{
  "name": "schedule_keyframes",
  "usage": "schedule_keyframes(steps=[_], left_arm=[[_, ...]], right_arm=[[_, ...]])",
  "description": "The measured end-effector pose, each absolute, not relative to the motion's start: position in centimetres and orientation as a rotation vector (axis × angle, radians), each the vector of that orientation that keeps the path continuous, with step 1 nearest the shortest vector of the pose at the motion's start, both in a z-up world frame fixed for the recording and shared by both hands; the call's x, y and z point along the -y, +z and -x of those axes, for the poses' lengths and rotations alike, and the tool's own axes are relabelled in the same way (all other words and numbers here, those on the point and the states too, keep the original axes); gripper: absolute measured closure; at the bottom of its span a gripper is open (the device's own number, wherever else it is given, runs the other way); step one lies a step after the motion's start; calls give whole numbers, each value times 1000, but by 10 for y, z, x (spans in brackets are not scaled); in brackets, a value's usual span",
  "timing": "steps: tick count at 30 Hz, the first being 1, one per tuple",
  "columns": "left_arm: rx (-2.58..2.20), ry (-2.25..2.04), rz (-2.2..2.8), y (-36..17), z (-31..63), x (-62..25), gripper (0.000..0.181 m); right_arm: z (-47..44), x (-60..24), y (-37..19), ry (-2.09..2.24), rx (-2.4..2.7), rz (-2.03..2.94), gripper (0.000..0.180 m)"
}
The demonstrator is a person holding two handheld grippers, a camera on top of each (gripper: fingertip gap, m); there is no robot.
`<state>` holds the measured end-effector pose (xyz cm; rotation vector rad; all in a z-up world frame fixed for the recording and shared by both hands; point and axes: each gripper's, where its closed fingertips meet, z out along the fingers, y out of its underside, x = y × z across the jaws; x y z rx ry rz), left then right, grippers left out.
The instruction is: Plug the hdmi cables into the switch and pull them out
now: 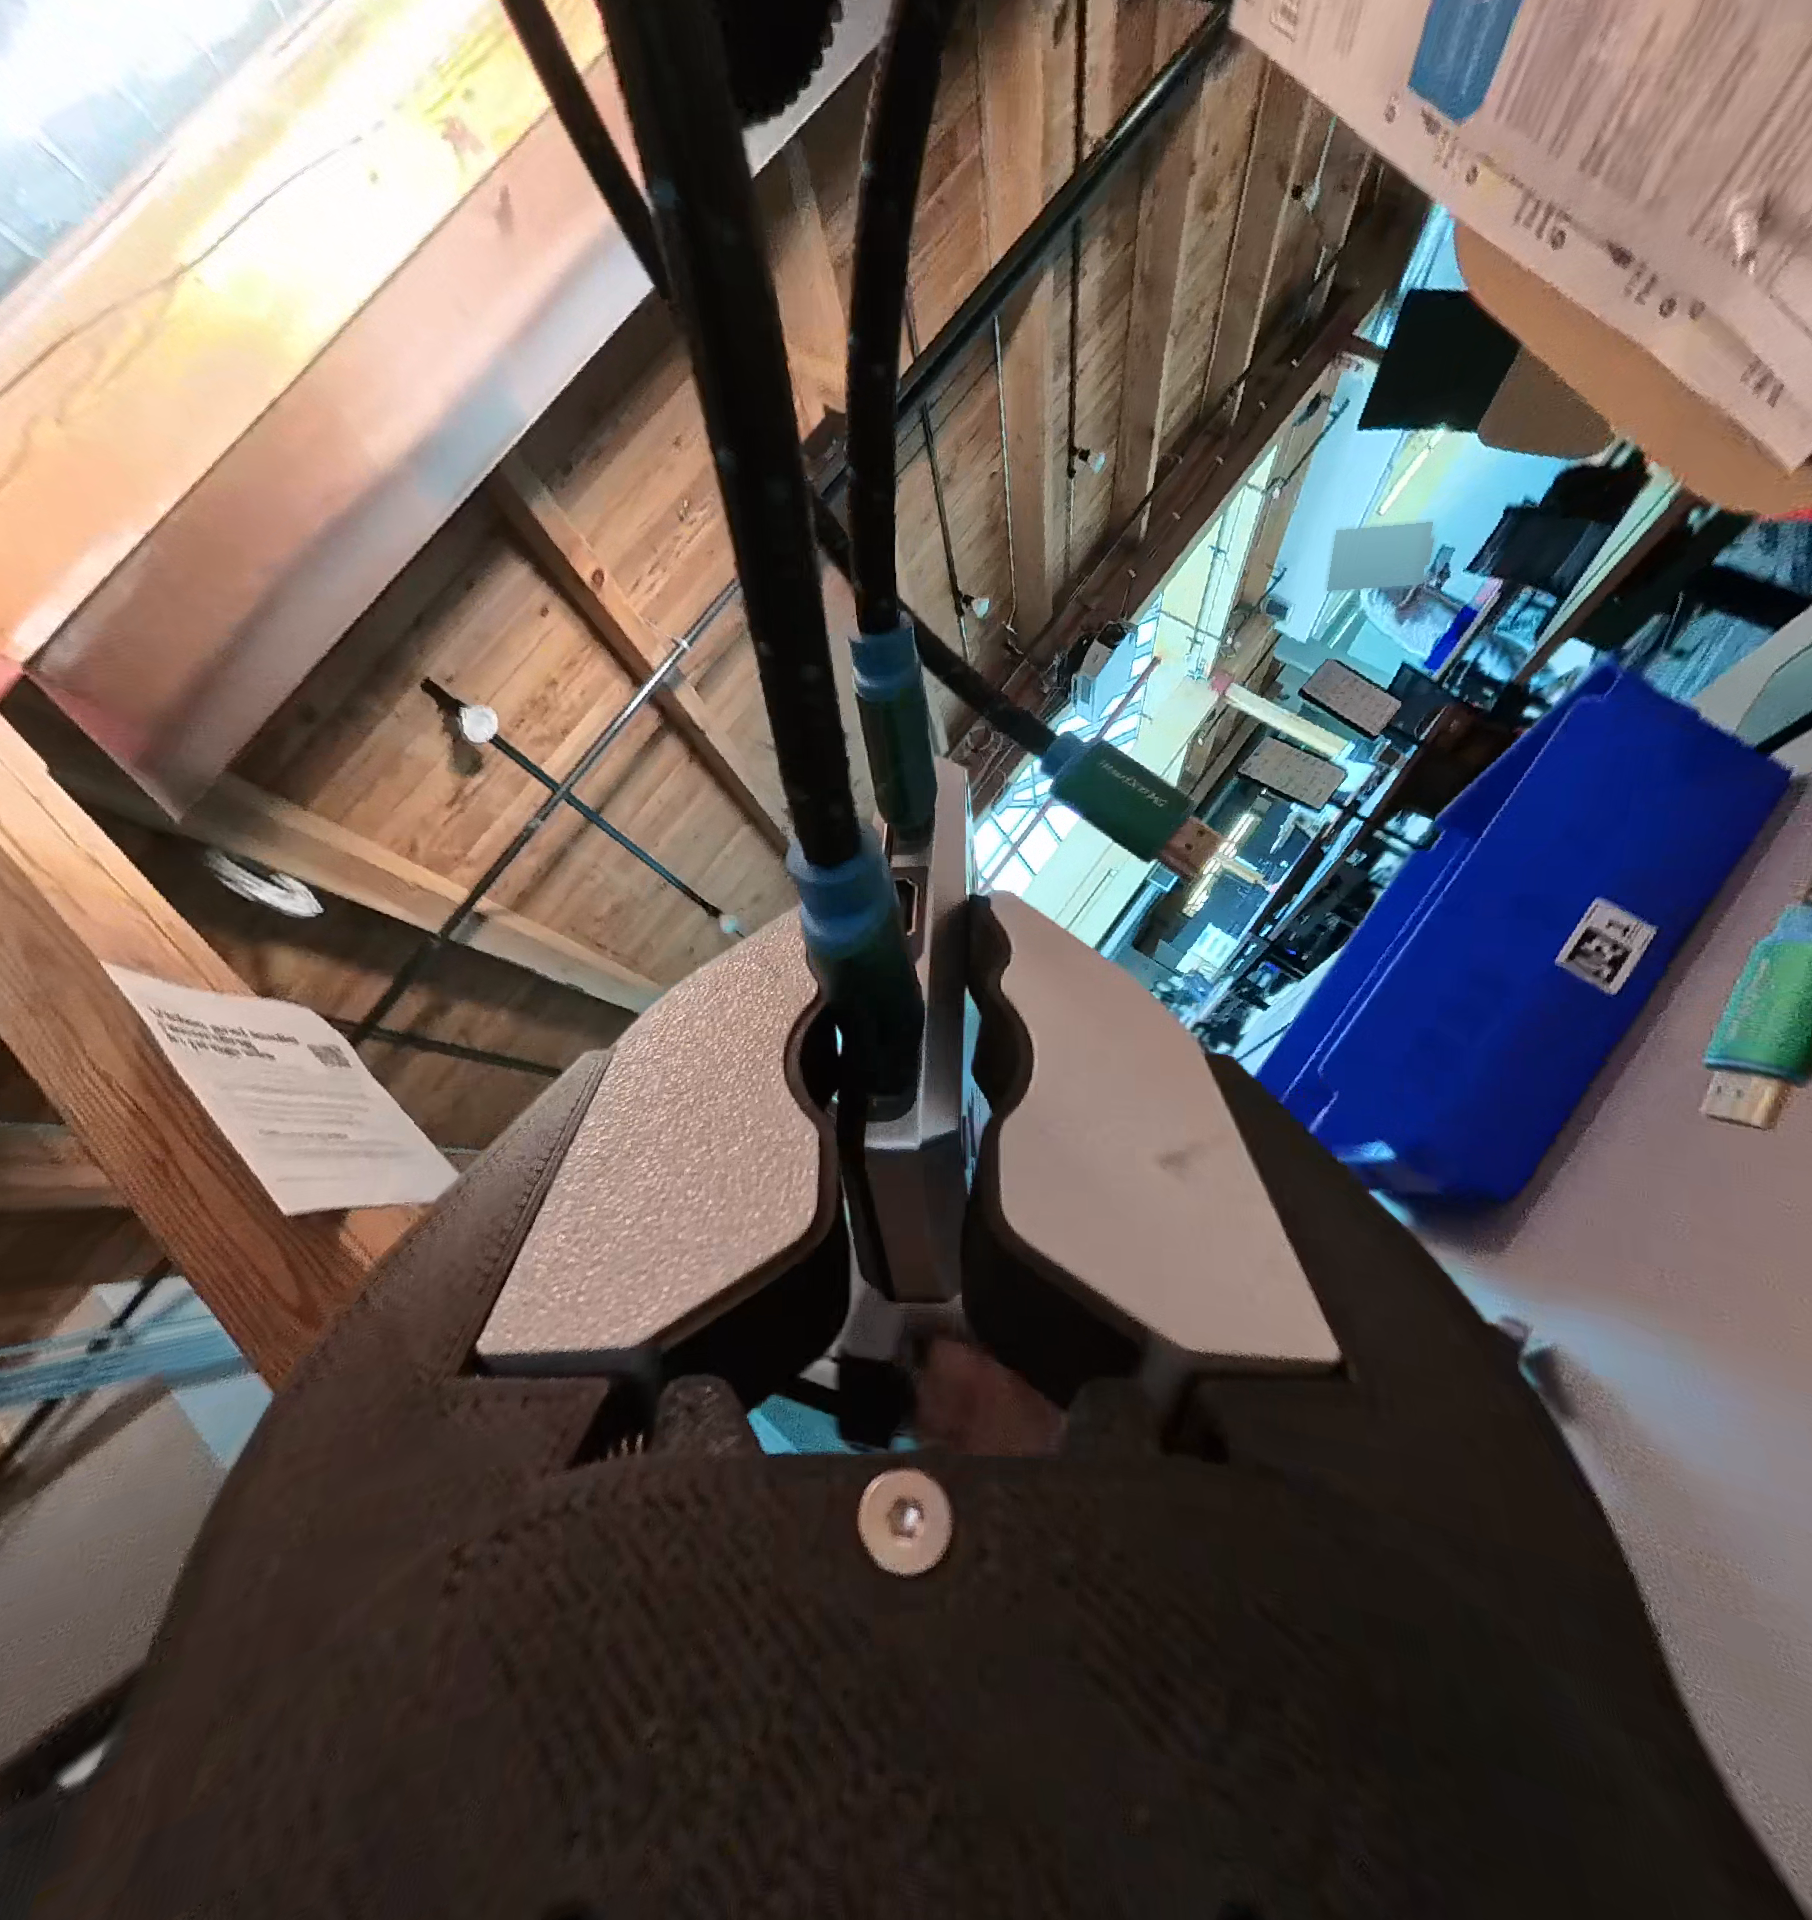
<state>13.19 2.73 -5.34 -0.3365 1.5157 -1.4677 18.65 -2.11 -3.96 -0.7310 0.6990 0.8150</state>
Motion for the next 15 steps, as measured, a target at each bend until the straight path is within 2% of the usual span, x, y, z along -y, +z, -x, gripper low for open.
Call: schedule_keyframes(steps=[2, 3, 6, 15], left_arm=[[-1575, -1458, 315, -68, -133, -19, 136], [-1590, -1450, 305, -73, -132, -16, 138], [-1553, -1422, 306, -77, -135, -15, 157], [-1545, -1565, 278, -94, -140, -18, 158]], right_arm=[[-183, 17, -43, 854, -737, 698, 157], [-182, 16, -46, 867, -750, 687, 157], [-176, 8, -54, 907, -778, 689, 157], [-176, 6, -75, 909, -830, 647, 156]])
